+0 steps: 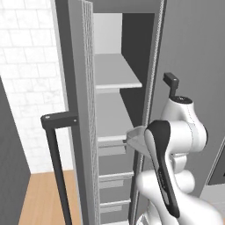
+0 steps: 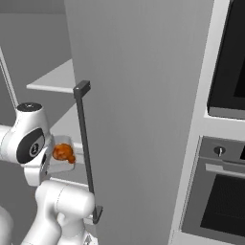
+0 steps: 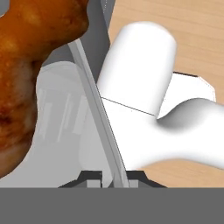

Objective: Take the meat container that has the chicken drumstick and place it on the second highest rack of the freezer. Then take the vegetable container that has the onion and tomato and place it on the highest rack of the freezer.

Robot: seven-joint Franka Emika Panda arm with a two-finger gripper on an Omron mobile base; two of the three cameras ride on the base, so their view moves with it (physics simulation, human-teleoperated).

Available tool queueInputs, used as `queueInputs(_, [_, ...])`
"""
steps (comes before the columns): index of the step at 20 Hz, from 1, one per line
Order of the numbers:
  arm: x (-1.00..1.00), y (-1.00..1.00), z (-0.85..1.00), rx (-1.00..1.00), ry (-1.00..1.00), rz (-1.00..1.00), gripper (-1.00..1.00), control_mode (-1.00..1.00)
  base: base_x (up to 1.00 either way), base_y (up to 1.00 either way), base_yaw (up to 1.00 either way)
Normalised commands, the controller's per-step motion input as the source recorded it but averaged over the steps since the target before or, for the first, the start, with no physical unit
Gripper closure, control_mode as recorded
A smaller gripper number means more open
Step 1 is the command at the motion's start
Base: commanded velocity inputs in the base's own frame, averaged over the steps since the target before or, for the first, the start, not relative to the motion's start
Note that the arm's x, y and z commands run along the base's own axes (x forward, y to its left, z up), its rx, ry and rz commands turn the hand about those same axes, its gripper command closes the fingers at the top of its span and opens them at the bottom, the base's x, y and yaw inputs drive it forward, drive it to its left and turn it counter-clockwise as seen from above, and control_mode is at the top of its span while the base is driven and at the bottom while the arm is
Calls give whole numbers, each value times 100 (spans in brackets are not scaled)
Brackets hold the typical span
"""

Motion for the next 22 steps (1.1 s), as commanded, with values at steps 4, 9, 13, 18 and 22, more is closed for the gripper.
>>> queueInputs(4, [0, 0, 0, 0, 0, 0, 100, 100, 0, 21, 0])
queueInputs(9, [0, 29, -7, 0, -9, 0, 100, -100, 0, 3, 0])
queueInputs(13, [13, 42, -8, 1, -9, -3, 100, -100, 0, 0, 0])
queueInputs(18, [51, 38, -19, 0, -6, -11, 100, -100, 0, 0, 0])
queueInputs(22, [78, 23, -13, 1, -12, -11, 100, -100, 0, 0, 0])
